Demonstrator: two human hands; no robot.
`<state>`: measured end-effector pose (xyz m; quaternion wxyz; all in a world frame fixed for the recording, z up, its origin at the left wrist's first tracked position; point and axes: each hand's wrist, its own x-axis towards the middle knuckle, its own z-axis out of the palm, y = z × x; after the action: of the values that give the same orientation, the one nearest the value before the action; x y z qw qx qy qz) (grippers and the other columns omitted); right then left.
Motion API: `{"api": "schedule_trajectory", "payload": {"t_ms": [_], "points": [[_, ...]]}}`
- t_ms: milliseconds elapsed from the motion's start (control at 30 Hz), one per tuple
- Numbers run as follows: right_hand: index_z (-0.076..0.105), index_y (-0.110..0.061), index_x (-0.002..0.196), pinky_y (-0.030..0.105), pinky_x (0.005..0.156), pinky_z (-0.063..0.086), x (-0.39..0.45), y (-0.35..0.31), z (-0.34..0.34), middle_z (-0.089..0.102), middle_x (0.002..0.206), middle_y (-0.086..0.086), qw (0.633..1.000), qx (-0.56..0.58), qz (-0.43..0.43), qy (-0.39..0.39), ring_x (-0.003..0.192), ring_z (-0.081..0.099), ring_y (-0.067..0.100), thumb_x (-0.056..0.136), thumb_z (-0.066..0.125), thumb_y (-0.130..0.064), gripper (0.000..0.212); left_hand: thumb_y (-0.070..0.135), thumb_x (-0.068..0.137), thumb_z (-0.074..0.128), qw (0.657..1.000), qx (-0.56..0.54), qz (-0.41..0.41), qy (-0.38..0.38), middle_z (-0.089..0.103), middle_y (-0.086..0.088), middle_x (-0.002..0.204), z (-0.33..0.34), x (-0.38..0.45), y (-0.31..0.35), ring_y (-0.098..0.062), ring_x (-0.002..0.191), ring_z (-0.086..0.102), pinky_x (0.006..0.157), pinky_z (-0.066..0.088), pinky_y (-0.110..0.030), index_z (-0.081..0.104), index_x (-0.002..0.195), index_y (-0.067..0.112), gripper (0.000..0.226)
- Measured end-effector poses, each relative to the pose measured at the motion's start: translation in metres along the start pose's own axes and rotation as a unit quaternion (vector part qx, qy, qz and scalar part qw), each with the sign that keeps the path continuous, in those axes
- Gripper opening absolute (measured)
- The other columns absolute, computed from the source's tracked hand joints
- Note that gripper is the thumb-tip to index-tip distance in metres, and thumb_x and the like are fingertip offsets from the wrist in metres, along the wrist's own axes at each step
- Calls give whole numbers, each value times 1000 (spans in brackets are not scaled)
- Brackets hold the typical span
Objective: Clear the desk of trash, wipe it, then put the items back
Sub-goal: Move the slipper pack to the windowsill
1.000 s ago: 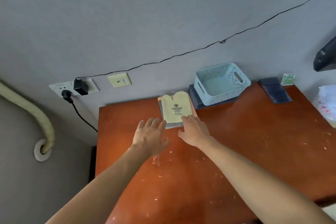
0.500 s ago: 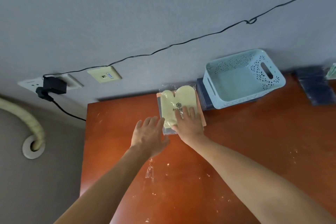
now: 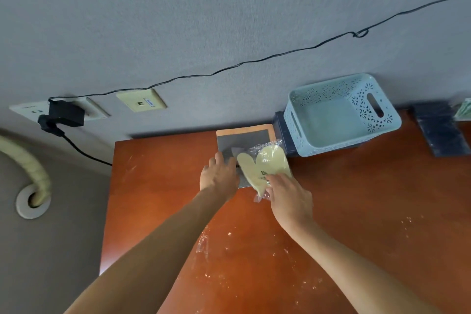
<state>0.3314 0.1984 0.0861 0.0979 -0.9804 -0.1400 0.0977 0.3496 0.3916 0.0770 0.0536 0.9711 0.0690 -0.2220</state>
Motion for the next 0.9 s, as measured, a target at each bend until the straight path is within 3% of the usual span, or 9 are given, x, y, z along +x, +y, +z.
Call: {"api": "schedule_trajectory", "payload": {"t_ms": [133,233,367,433,533,633,700,800,900], "points": [[68,-27,122,37,61,62,-15,11,-1,71,112,-10,999,3,10,38,99,70,13,90,76,-28,32,41,102,51,999,-4,-46,17,41,-14,133,-2,13,15,-31,120,47,99,45,-40,45,137,18,42],[70,-27,118,36,56,61,-20,11,-3,71,106,-10,998,2,-4,66,93,70,14,87,80,-25,33,24,98,51,998,-20,-32,58,43,-12,131,-2,9,24,-30,119,45,99,42,-37,48,132,16,36],[73,-22,116,34,57,60,-26,-2,-8,72,101,-5,991,22,-60,114,86,71,18,80,84,-15,39,8,95,45,962,-258,-43,71,55,-9,126,-8,-10,23,-28,110,53,90,47,-35,47,138,16,43],[74,-19,114,34,59,60,-31,-16,-13,72,99,-2,984,38,-90,147,83,70,20,75,86,-9,42,9,97,46,888,-448,-93,38,67,-5,112,-18,-24,14,-20,91,67,74,55,-35,48,133,16,37],[72,-20,113,36,69,60,-41,-43,-22,69,102,-2,975,61,-135,163,89,68,20,76,84,-6,42,10,100,43,717,-679,-155,16,67,-5,83,-39,-63,0,-10,56,65,50,53,-27,55,123,4,27],[71,-19,116,37,80,60,-59,-75,-35,69,108,-1,969,82,-176,154,98,67,21,76,85,-6,45,36,103,37,597,-790,-140,6,68,-13,85,-53,-117,-23,-20,66,66,59,53,-31,69,113,4,46],[72,-17,118,41,84,60,-75,-100,-45,69,111,1,961,97,-212,148,102,67,22,75,86,-6,47,45,105,43,599,-792,-116,25,73,-15,93,-55,-156,-42,-28,79,70,68,56,-42,72,113,11,46],[71,-17,122,45,96,56,-108,-140,-61,66,121,1,944,118,-286,111,111,63,23,72,84,-10,52,16,101,60,645,-744,-110,141,75,-13,94,-50,-219,-76,-33,81,69,65,57,-43,70,104,12,12],[66,-18,129,39,109,45,-143,-182,-79,61,132,-1,931,162,-316,90,124,54,18,69,79,-10,62,6,99,62,646,-716,-141,221,78,-9,101,-45,-295,-113,-32,91,75,76,62,-46,69,108,10,12]]}}
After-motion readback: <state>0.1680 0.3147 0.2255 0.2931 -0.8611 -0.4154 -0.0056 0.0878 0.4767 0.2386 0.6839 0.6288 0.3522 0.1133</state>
